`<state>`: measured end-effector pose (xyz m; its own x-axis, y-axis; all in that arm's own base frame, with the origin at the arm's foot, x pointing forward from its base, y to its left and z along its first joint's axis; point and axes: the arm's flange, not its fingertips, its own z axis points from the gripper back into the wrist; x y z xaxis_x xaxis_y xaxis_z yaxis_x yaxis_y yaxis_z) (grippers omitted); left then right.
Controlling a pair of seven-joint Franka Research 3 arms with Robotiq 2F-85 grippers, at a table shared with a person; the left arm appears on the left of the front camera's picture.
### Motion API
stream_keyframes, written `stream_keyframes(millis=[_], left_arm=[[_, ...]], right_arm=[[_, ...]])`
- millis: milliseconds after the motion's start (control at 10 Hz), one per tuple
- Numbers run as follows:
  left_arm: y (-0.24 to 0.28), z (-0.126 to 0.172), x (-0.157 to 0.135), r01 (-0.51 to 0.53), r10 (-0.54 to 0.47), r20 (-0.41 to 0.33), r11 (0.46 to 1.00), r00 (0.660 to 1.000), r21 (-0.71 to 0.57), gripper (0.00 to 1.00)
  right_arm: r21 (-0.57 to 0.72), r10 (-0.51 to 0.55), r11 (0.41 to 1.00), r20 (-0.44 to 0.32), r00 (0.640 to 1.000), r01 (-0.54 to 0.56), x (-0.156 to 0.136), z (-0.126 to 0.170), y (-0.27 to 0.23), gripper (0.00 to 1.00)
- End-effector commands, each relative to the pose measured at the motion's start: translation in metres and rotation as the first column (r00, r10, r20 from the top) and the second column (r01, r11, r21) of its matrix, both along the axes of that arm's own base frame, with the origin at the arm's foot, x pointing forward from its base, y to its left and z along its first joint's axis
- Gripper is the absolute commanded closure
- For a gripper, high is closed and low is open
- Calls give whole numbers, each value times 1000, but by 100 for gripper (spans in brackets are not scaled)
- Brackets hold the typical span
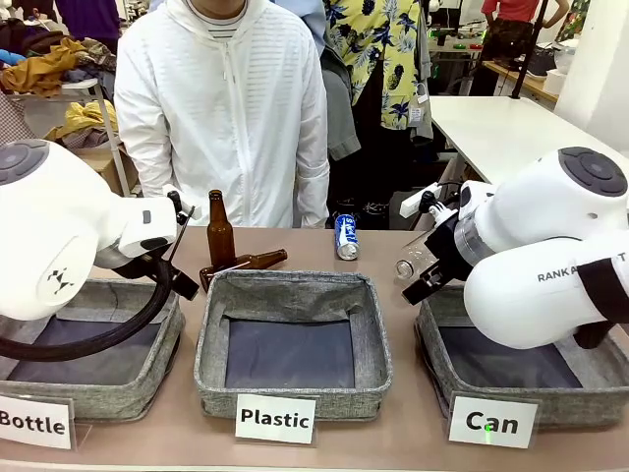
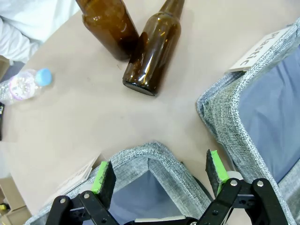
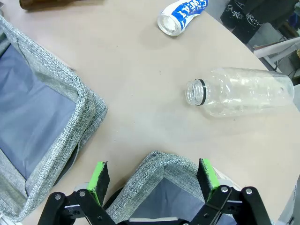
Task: Sort the can waste into the basket.
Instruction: Pick up the can waste from the table and place it in the right Fabric basket.
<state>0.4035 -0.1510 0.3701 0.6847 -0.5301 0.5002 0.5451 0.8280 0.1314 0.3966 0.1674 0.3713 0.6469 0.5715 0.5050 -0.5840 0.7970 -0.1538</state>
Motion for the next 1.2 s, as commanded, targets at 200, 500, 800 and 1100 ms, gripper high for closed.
stream_keyframes(millis=[200, 500, 800, 1100], left_arm=[[-11, 74, -34, 165, -172, -32, 975, 985, -150, 0], [28, 164, -94, 257, -346, -145, 867, 927, -426, 0], [151, 190, -85, 154, -266, -83, 755, 960, -638, 0], [298, 127, -85, -125, 12, -136, 480, 991, -868, 0]], right_arm=[[107, 88, 990, 12, 996, -88, -29, 81, 7, 0], [410, 20, 911, -160, 987, 48, -72, 161, -37, 0], [638, -98, 747, -174, 980, 188, -92, 176, -150, 0], [782, -349, 436, -310, 885, 445, -107, 125, -276, 0]])
